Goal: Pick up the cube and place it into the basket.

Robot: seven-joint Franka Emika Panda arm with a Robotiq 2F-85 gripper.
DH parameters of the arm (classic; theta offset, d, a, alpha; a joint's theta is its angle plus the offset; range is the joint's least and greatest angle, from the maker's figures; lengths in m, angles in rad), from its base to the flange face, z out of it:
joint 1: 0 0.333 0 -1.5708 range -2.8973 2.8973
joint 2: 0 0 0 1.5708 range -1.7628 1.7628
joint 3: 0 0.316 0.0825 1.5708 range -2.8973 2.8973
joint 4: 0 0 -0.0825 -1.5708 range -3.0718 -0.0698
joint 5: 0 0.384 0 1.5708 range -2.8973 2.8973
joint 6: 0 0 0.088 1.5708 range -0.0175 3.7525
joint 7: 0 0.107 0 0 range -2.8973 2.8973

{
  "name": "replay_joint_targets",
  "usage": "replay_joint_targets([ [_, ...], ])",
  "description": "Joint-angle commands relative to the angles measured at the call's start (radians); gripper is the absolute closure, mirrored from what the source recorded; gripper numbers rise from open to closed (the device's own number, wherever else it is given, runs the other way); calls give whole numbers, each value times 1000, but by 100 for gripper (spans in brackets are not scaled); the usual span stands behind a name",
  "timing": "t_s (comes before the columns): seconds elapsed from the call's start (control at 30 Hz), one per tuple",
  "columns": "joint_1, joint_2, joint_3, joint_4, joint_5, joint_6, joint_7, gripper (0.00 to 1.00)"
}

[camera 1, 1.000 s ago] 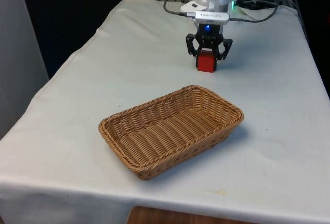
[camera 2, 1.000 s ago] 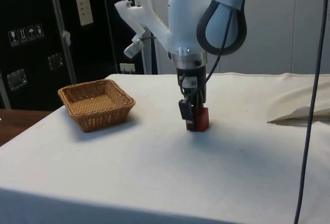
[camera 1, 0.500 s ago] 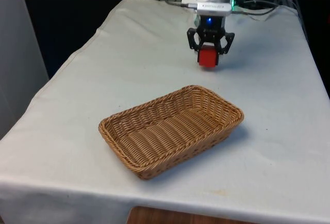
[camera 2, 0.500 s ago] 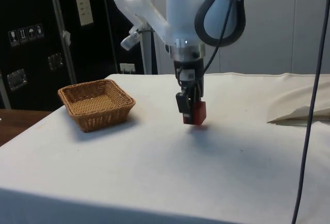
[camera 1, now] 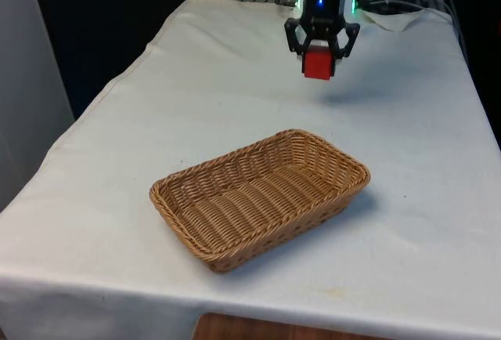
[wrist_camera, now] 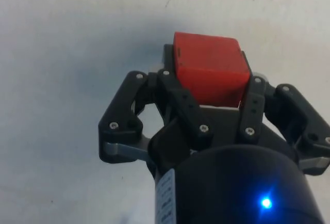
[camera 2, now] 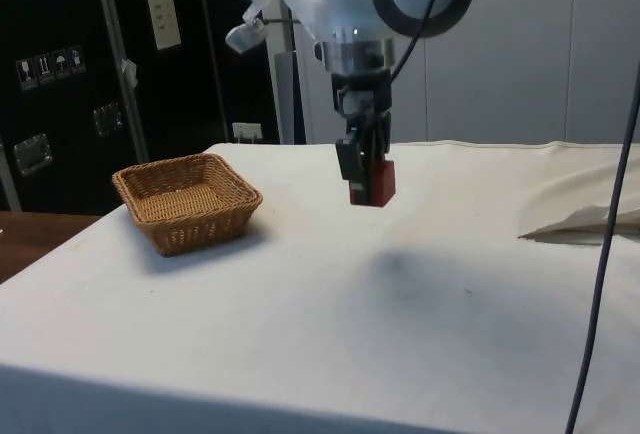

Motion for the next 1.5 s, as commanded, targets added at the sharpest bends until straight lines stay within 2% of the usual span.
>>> replay_joint_targets([
  [0.0, 0, -10, 0, 0, 0, -10, -2, 99],
  [0.07, 0, -44, 0, 3, -1, -48, -11, 99],
  [0.27, -1, -105, -3, 9, 10, -108, -34, 99],
  [0.3, -2, -95, -2, 8, 1, -95, -24, 99],
  [0.57, -1, -167, -11, 20, 16, -174, -57, 99],
  [0.63, -3, -166, -10, 21, 2, -171, -47, 99],
  [0.7, 0, -178, -13, 23, 17, -185, -62, 99],
  [0.97, -3, -175, -12, 25, 3, -188, -53, 99],
  [1.2, 3, -105, -8, 109, 14, -214, -55, 99],
  [1.27, 0, -98, -8, 116, 4, -206, -53, 99],
  [1.47, 3, -28, 2, 205, 21, -241, -55, 99],
])
